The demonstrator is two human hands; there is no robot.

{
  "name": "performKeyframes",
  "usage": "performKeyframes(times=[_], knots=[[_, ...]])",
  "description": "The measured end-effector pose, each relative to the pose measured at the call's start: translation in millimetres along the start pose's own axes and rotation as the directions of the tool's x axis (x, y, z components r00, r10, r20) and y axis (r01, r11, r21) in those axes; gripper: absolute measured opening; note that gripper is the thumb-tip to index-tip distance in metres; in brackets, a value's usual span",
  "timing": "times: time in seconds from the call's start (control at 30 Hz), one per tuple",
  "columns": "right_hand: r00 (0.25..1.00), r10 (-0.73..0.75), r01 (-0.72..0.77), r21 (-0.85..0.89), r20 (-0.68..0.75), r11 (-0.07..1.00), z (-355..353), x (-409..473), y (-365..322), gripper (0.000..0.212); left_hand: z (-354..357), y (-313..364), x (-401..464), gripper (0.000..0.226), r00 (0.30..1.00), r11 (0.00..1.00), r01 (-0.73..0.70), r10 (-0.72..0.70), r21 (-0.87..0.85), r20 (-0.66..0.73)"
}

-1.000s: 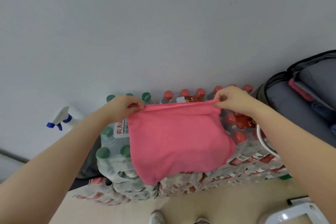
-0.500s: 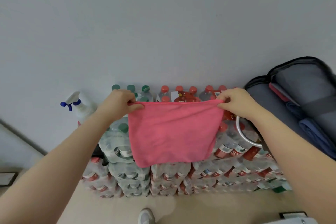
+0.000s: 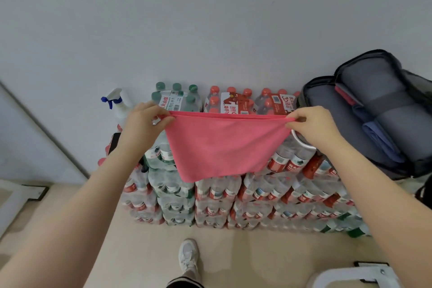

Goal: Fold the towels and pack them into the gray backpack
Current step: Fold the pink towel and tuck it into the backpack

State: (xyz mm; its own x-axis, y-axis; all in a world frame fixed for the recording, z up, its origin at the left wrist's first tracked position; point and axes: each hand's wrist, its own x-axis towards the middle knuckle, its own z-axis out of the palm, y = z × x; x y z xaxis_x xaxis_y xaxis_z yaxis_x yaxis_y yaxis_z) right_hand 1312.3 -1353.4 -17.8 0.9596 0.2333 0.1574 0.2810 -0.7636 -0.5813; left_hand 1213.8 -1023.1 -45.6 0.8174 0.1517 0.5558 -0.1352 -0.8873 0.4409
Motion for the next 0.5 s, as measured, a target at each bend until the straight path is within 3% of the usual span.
performKeyframes(times=[0.07, 0.13, 0.27, 0.43, 0.5], knots=[[0.998, 0.044, -0.049, 0.146, 0.039, 0.988, 1.1, -5.9, -0.3, 0.011, -4.0, 1.9, -8.7, 0.009, 0.993, 0.989, 0.115, -0.115, -0.090, 0.007], [0.988, 0.109, -0.144, 0.398, 0.109, 0.906, 3.1, -6.6, -0.5, 0.015, -7.3, 1.5, -11.3, 0.008, 0.974, 0.956, 0.226, -0.227, -0.186, 0.018], [0.962, 0.161, -0.273, 0.786, 0.221, 0.554, 19.0, 9.8, 0.3, 0.019, -1.1, -7.3, 2.2, 0.012, 0.902, 0.806, 0.411, -0.426, -0.425, 0.065], [0.933, 0.177, -0.347, 0.914, 0.314, 0.212, 47.5, 59.3, 6.2, 0.022, 23.8, -39.2, 40.0, 0.016, 0.826, 0.619, 0.534, -0.528, -0.576, 0.200], [0.915, 0.210, -0.386, 0.901, 0.346, 0.199, 60.9, 84.1, 9.5, 0.022, 35.4, -57.5, 60.1, 0.022, 0.807, 0.616, 0.567, -0.549, -0.547, 0.218]])
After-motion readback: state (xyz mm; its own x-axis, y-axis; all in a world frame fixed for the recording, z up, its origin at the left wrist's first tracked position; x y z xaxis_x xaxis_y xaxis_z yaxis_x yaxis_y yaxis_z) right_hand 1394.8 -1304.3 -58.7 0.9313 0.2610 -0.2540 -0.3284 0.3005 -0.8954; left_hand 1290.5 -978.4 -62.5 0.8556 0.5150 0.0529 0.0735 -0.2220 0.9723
